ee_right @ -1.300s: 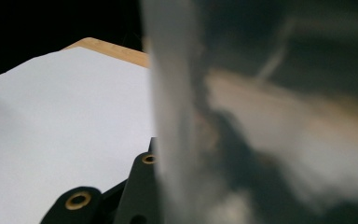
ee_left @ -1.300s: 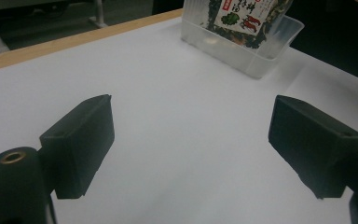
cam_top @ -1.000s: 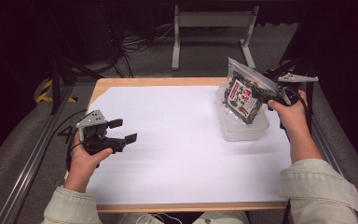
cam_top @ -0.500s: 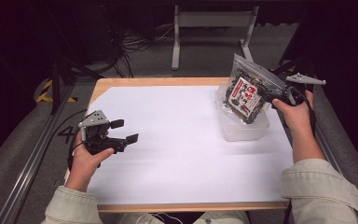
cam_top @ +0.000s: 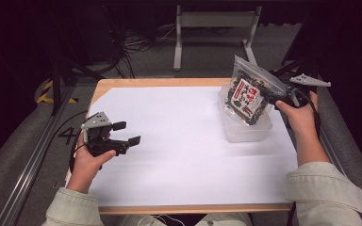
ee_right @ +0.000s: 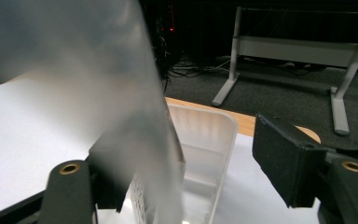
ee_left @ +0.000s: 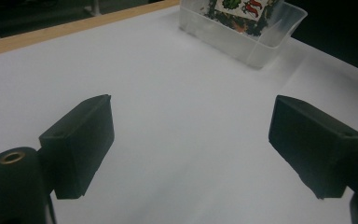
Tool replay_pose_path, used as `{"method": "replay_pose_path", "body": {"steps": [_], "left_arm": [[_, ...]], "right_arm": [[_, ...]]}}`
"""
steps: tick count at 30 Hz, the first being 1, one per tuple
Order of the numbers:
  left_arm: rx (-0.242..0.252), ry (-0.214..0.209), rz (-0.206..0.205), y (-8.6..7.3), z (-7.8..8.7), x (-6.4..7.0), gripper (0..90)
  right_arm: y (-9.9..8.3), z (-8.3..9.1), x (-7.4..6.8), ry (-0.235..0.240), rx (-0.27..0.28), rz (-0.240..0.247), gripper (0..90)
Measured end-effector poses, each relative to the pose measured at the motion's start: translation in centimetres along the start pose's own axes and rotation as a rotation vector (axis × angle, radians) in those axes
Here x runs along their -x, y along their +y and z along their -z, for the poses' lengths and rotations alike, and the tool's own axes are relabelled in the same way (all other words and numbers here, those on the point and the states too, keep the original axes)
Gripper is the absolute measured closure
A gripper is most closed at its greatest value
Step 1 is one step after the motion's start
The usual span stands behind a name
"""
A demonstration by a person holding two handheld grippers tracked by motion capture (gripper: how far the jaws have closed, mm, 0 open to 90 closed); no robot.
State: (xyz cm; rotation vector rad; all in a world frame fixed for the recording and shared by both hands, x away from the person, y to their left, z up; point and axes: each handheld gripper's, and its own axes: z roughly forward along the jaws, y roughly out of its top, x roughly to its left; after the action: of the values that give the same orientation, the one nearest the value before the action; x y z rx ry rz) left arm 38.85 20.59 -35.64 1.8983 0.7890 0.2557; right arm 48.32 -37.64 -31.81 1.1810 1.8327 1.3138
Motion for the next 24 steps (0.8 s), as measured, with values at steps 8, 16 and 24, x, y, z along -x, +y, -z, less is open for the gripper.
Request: {"method": "replay_pose_path", "body": {"steps": [8,16,24], "left_arm": [[-0.006,-0.003,0.003,-0.2,-0.1,0.0,15.1],[-0.008,-0.006,0.007,-0.4,0.0,0.1,15.1],[-0.013,0.002,-0.007,-1.2,0.6,0.4,15.1]], "right_arm": [[0.1,0.7,-0.5,0.03,0.011,0.013,26.8],[-0.3,2.1,-0.8,0.04,0.022,0.021,23.5],[-0.6,5.3,-2.2,-0.018,0.037,0.038,21.5]]}}
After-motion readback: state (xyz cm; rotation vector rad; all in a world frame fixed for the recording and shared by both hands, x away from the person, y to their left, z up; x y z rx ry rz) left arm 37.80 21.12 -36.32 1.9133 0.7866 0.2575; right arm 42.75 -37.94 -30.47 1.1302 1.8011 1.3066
